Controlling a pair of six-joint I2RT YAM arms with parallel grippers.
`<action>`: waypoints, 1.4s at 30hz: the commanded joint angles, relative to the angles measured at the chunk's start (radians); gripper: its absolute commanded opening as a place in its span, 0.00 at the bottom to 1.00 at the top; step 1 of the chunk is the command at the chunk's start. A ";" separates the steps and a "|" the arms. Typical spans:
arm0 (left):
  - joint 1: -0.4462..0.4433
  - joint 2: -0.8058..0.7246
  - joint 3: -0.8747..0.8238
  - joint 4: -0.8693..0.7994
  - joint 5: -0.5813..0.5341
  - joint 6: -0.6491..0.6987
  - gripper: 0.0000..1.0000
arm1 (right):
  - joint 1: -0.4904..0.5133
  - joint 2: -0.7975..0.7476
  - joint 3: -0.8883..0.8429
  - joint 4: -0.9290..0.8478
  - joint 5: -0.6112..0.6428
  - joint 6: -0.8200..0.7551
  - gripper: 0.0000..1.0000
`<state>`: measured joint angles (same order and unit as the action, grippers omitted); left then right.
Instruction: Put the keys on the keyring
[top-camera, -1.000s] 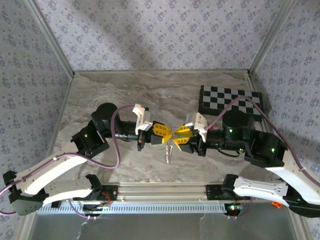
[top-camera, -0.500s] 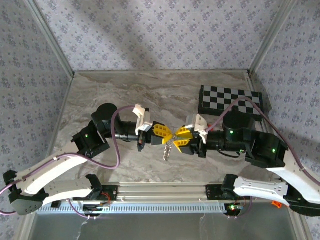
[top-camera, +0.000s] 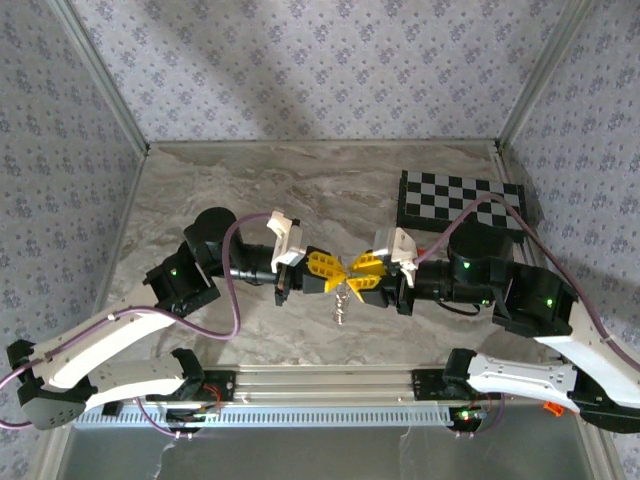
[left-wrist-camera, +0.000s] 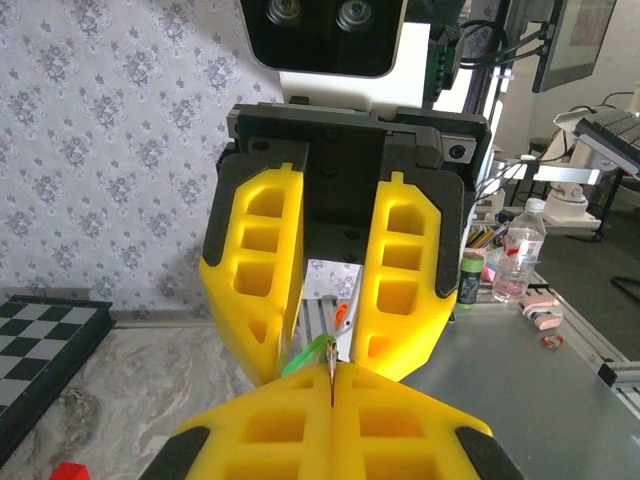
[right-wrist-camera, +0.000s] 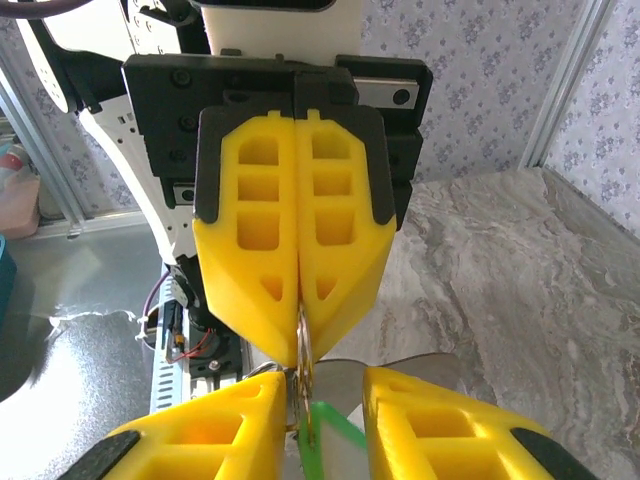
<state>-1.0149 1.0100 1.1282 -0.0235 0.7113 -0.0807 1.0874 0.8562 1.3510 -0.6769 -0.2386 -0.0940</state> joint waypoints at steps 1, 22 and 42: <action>-0.007 -0.002 0.015 0.040 0.031 -0.006 0.00 | 0.006 -0.001 0.012 0.028 0.018 -0.010 0.26; -0.016 0.009 0.035 -0.011 0.013 0.019 0.00 | 0.006 -0.005 -0.002 0.022 0.017 -0.019 0.00; -0.036 0.081 0.206 -0.409 -0.075 0.226 0.00 | 0.052 0.182 0.231 -0.334 0.127 -0.119 0.00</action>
<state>-1.0348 1.1091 1.3342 -0.4896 0.6331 0.1421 1.1297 1.0290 1.5490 -1.0035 -0.1570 -0.1864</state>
